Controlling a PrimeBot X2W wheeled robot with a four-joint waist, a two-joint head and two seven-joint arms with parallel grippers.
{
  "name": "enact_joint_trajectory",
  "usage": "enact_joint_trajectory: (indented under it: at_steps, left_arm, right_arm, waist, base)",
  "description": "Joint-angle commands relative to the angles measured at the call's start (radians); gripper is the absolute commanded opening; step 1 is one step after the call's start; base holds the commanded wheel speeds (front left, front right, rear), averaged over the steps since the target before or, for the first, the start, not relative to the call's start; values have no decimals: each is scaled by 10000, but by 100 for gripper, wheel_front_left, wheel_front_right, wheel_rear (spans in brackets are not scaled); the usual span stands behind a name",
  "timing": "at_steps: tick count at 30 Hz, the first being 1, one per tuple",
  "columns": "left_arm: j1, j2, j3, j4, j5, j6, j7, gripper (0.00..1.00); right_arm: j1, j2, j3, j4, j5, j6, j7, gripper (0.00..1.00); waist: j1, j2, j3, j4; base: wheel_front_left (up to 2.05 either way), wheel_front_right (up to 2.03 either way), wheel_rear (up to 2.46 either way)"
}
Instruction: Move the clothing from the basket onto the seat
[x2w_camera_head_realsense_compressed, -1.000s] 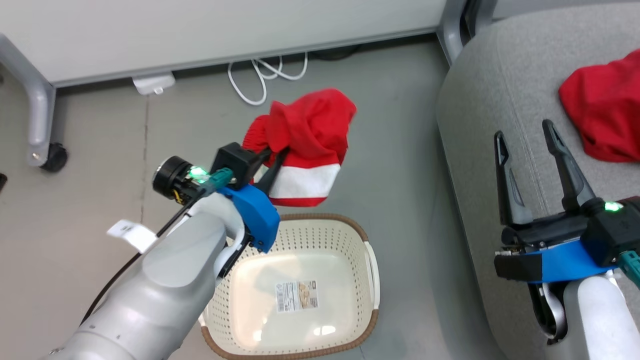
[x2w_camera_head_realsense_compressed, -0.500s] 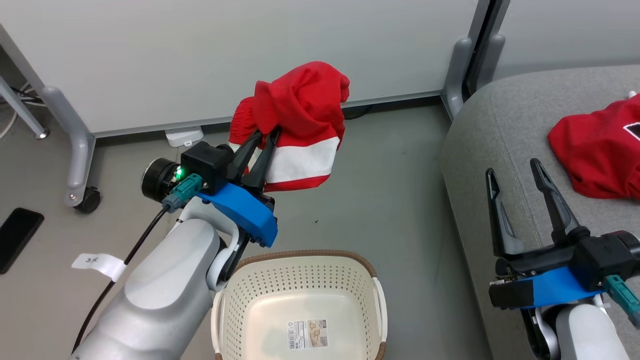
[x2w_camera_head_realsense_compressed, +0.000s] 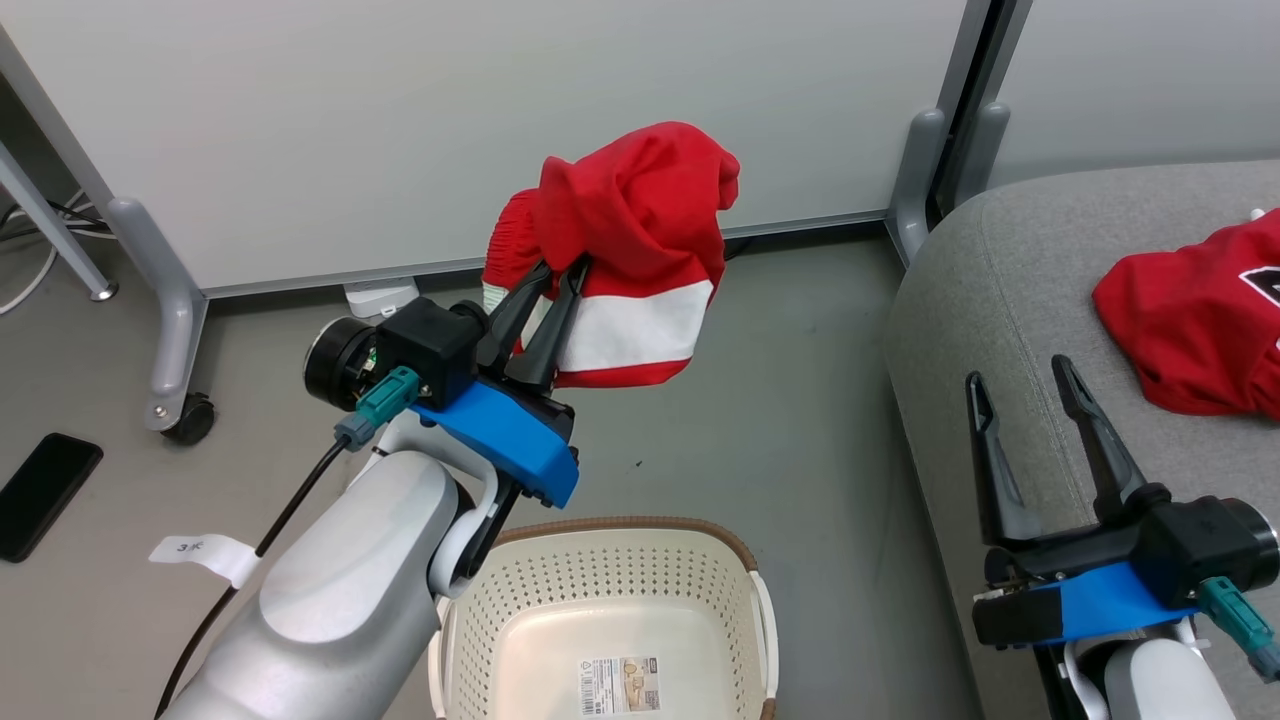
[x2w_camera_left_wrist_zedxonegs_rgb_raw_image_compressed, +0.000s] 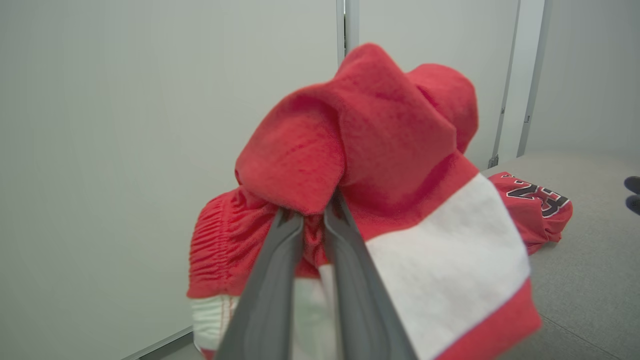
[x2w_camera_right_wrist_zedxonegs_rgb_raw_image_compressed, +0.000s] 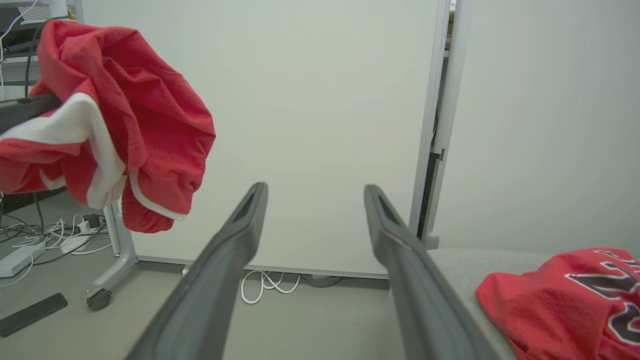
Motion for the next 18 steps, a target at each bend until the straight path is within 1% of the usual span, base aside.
enact_joint_trajectory:
  at_steps: [1, 4, 7, 18]
  left_arm:
    - [65, 67, 0, -84, 57, 76, -16, 0]
    - [28, 92, -33, -157, 74, 80, 7, 0]
    - [-41, 100, -60, -187, 77, 98, 22, 0]
    - [-246, 25, -237, -85, 127, 42, 27, 0]
  right_arm:
    - [184, 40, 68, 35, 91, 3, -42, 100]
    - [167, 49, 299, -22, 204, 2, -42, 100]
    - [107, 52, 751, -111, 428, 3, -42, 100]
    - [-399, 36, 3243, -575, 1911, 3, -42, 100]
  waist:
    - [1, -1, 26, -5]
    - [1, -1, 83, -6]
    - [1, -1, 139, -1]
    - [1, -1, 264, 78]
  base:
    - [0, 0, 0]
    - [0, 0, 0]
    - [0, 0, 0]
    - [0, 0, 0]
